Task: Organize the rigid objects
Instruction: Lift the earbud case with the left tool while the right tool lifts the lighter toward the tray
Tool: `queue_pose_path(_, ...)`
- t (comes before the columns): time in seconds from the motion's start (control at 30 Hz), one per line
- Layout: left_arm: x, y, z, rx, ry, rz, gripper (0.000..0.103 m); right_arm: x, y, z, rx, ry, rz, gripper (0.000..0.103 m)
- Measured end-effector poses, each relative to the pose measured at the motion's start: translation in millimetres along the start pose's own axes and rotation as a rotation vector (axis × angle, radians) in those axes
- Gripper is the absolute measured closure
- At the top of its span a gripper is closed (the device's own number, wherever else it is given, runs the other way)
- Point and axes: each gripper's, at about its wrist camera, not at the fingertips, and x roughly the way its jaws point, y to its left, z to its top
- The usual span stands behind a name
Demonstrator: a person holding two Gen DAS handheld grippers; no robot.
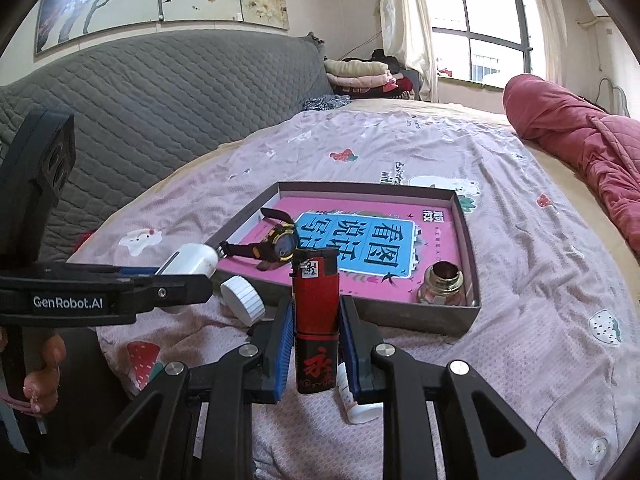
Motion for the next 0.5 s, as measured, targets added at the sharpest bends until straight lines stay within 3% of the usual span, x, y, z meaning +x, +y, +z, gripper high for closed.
queue_pose_path(0.5,2.7,-9.3,10.3,0.028,-0.030,0.006,0.056,-0.3,-12.2,13.7,0.024,-0.051,-0.027,0.080)
